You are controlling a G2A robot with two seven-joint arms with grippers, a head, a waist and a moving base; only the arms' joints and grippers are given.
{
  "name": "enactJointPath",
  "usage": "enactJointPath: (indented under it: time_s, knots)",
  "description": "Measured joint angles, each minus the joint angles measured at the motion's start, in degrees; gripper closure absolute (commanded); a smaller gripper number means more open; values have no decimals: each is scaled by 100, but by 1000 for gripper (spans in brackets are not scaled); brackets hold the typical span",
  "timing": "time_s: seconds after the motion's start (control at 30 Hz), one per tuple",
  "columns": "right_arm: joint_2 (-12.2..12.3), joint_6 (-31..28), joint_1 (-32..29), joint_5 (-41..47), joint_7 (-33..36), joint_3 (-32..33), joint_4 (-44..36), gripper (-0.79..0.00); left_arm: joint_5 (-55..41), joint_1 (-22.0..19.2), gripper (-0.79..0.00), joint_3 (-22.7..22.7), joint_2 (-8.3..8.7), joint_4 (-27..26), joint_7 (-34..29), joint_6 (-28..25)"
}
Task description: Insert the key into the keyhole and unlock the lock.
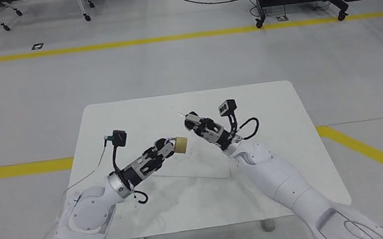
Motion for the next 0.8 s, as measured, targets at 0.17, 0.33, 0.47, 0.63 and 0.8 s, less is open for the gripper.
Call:
enactJointPath:
  time_s: [0.17,0.33,0.47,0.63,0.8]
  knots:
    - [-121,74,71,496,501,-24,131,0,169,-2,0,14,-5,12,121,53]
    - [-214,198,125,848,1000,-7,248,0,375,13,0,30,-17,14,348,177]
    - [-265,345,168,1050,1395,26,377,0,444,14,0,45,-24,10,447,220]
    - [-328,478,231,1088,1617,46,556,0,463,12,0,29,-33,36,578,252]
    - [-369,539,301,922,1737,55,678,0,442,6,0,40,-40,57,618,255]
